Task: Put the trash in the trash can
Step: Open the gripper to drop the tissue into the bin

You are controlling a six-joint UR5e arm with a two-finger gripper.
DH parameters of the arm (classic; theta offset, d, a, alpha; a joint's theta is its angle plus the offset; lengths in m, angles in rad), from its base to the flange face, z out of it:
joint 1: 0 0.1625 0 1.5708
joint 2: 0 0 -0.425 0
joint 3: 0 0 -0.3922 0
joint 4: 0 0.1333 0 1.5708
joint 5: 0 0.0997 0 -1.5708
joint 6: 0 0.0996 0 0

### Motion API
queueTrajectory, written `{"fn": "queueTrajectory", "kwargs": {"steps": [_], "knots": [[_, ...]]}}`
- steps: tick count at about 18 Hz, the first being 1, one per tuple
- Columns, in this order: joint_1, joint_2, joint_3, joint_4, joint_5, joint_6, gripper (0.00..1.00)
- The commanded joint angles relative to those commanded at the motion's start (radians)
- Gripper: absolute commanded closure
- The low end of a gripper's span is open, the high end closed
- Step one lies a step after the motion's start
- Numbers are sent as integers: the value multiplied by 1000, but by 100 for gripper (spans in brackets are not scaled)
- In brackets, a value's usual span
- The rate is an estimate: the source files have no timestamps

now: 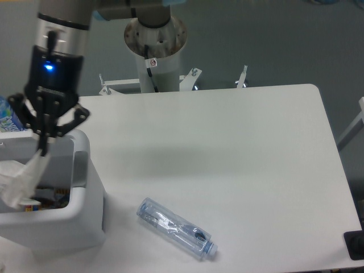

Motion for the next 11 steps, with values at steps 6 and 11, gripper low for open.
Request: {"fn": "queueTrajectory", "kwargs": {"steps": [6,11], "knots": [[8,6,18,-3,2,0,0],[168,6,-1,-6,37,-130,0]]}}
